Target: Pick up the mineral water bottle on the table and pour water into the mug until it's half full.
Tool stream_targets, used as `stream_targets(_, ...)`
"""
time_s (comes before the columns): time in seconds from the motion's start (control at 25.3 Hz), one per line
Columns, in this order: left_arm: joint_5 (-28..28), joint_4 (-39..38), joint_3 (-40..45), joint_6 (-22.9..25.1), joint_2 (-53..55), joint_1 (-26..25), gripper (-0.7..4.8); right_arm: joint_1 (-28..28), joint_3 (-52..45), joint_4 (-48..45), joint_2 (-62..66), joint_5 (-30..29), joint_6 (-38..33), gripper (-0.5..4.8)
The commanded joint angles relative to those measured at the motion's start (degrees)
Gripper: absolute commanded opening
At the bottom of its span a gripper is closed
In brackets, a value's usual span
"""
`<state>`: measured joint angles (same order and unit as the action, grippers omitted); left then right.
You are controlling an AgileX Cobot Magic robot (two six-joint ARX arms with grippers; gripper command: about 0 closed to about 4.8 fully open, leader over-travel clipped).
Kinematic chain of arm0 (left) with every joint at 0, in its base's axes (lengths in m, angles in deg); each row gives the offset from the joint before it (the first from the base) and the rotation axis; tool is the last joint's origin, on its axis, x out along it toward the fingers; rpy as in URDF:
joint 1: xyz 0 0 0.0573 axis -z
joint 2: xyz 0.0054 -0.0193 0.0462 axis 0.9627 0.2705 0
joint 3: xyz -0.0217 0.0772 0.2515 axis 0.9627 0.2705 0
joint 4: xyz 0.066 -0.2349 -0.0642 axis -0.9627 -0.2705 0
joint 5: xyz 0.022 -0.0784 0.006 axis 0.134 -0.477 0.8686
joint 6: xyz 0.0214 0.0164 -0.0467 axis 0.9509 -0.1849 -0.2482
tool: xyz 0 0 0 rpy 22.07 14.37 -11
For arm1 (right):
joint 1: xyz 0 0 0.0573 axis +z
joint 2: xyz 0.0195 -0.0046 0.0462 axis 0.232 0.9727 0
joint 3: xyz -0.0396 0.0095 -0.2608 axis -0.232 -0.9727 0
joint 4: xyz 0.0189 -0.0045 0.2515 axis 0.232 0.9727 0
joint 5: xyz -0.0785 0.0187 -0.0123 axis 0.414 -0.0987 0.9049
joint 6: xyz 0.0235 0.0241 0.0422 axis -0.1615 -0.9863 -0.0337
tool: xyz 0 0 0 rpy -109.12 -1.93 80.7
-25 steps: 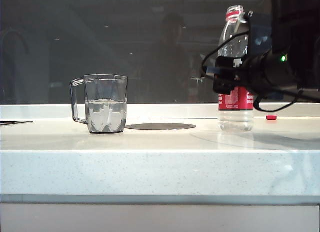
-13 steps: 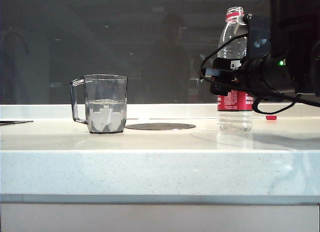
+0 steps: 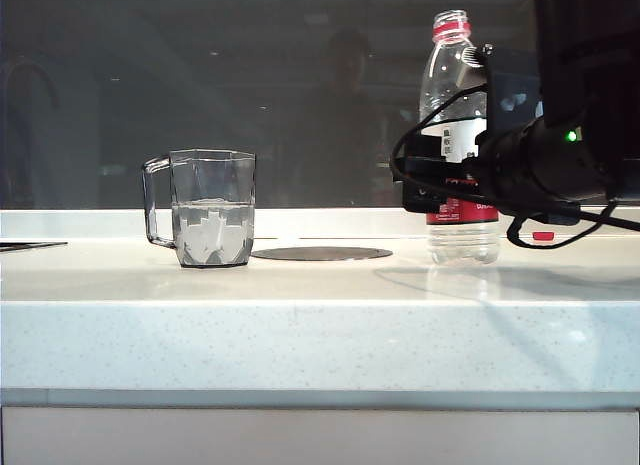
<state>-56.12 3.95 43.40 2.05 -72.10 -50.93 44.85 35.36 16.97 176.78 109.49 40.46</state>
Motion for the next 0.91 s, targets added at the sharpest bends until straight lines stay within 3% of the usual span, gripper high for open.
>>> stream_targets(0.04, 0.04, 0.7, -0.15, 0.22, -0.02, -2.12, -0.04, 0.04, -1.44, -2.25, -1.14, 0.39, -0.5, 4.79)
stream_targets(0.4, -0.13, 0.7, -0.15, 0.22, -0.02, -4.7, -0.04, 0.42, -10.47, -6.05, -8.55, -0.17, -0.94, 4.79)
stream_targets(0.55, -0.17, 0.7, -0.15, 0.22, -0.02, -8.92, -0.04, 2.43, -12.83, -6.25, -11.5, -0.13, -1.4, 4.79)
stream_targets(0.71, 0.04, 0.7, -0.15, 0.22, -0.02, -15.93, -0.04, 9.22, -15.45, -6.21, -16.31, 0.5, -1.57, 4.79)
stream_targets(0.91, -0.02, 0.7, -0.15, 0.22, -0.02, -20.5, -0.04, 16.37, -15.5, -5.35, -19.63, 0.98, -1.57, 4.79)
